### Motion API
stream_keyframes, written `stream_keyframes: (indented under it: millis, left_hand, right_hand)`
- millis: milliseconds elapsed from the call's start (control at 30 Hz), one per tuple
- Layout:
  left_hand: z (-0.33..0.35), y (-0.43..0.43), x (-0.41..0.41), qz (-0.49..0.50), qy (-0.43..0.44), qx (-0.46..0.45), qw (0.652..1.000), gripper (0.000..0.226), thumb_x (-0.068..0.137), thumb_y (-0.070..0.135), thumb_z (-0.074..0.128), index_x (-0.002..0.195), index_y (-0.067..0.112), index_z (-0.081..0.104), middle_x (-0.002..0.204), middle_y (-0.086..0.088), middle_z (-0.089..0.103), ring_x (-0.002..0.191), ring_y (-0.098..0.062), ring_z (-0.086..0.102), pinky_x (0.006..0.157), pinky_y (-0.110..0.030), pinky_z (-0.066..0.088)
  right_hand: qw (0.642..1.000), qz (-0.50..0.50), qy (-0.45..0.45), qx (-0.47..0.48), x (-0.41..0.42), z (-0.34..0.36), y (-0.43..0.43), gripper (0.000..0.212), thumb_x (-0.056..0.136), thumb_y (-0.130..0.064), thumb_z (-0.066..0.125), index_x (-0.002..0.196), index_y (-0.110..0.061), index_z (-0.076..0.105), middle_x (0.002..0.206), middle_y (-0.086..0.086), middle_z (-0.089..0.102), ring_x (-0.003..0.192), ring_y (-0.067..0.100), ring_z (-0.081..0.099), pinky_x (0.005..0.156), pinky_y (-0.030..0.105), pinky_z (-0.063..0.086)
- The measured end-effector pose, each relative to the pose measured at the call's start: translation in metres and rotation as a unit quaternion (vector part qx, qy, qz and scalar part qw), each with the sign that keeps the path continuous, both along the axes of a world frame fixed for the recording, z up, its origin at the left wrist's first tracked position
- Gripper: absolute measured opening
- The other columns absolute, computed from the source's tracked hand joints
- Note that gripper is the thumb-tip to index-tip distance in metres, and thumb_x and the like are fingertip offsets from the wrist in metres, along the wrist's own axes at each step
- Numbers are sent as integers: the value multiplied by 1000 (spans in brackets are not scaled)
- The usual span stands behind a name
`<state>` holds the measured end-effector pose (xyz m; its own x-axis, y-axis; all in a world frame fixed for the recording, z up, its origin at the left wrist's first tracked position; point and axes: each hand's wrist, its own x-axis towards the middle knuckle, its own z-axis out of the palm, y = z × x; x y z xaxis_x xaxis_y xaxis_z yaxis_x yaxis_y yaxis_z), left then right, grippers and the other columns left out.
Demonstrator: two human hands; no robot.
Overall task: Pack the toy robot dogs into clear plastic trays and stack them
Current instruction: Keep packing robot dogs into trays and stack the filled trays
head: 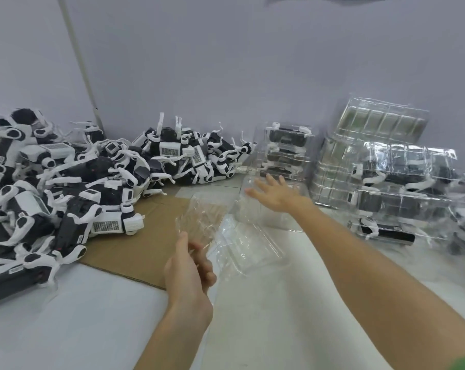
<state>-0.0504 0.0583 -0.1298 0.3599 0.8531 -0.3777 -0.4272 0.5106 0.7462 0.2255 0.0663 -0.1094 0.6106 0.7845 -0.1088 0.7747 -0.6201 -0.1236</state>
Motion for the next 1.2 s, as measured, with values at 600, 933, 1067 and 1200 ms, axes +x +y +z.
stream_keyframes:
  millis: [600,933,1067,1200]
  left_hand:
    - [7,-15,-4,-120,-124,93,981,50,99,47,51,56,20,47,54,1,36,41,-12,32,37,-22,26]
    - [-10,-10,2,-71,113,262,956,26,99,16,47,82,7,66,60,-2,65,48,-11,54,47,-23,41]
    - [-9,8,6,-117,206,328,914,18,96,12,51,86,14,66,65,3,69,49,-4,54,46,-18,40]
    - [17,54,13,-140,438,508,729,7,93,24,59,97,28,63,95,12,67,82,-3,61,68,-20,45]
  right_hand:
    - [794,-42,483,367,-156,-11,-178,31,87,-43,69,114,-30,65,116,-3,70,97,21,72,92,40,54]
    - [828,-174,401,351,-85,3,-220,38,102,-28,42,91,-19,77,101,4,77,87,23,72,68,29,42]
    - [859,-210,390,255,-74,-14,-221,35,97,-16,49,78,-25,77,102,1,77,92,13,64,69,30,37]
    - [900,-125,288,301,-81,33,-202,29,95,-15,54,110,-39,62,118,-8,65,113,14,57,98,37,39]
